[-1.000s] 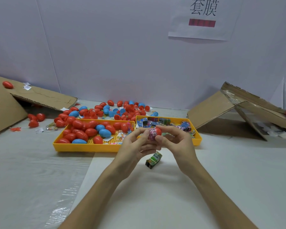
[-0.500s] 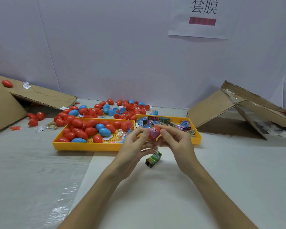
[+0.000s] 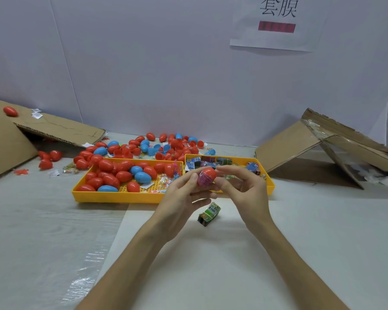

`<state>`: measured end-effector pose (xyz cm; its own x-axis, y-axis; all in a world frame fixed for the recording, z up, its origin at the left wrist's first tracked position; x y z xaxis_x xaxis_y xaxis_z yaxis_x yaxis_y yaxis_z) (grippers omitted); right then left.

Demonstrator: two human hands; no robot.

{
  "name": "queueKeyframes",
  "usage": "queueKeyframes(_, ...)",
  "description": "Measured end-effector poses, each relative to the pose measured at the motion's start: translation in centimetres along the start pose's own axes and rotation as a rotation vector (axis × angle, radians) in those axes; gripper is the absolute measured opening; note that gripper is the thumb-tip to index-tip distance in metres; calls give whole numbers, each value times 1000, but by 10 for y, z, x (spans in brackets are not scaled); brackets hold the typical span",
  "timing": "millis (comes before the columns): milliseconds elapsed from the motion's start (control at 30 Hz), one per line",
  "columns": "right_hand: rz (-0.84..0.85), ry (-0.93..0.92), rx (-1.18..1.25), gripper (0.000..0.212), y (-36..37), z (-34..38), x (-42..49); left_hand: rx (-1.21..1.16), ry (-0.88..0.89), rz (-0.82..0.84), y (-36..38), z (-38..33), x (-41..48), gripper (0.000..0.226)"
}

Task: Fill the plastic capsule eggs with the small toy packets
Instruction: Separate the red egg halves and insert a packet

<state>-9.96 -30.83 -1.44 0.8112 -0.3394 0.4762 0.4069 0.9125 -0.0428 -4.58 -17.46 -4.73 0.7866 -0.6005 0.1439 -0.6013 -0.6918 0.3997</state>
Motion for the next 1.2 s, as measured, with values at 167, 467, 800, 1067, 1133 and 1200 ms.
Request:
queueKeyframes(167, 46, 18, -18, 30, 4, -1, 0, -2, -10, -27, 0, -1, 1, 30)
queueKeyframes(467, 55, 13, -23, 29, 3, 1, 1, 59, 61, 37, 1, -3, 1, 38)
queueKeyframes(800, 70, 57, 13, 19, 4, 1, 0, 161, 102, 34, 2, -3, 3, 47)
queueKeyframes(1067, 26, -4, -144, 25, 6, -1, -2, 266, 166, -250, -27, -7, 4, 22)
queueKeyframes(1133, 14, -35, -186, 29, 6, 0, -3, 346, 209, -316, -34, -10, 3, 11)
queueKeyframes(1200, 14, -37, -170, 32, 7, -1, -4, 371, 209, -339, -37, -11, 3, 7)
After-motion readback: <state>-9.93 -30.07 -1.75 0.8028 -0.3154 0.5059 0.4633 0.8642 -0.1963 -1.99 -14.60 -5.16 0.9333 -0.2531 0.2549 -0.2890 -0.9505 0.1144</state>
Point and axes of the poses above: each hand's wrist, its own x-axis towards the middle knuckle, its own y-axis out of the palm, z = x × y, the point moved 8 cm from there along x, towards the middle knuckle, and after that the axes turned 4 degrees about y, right-handed, at the moved point
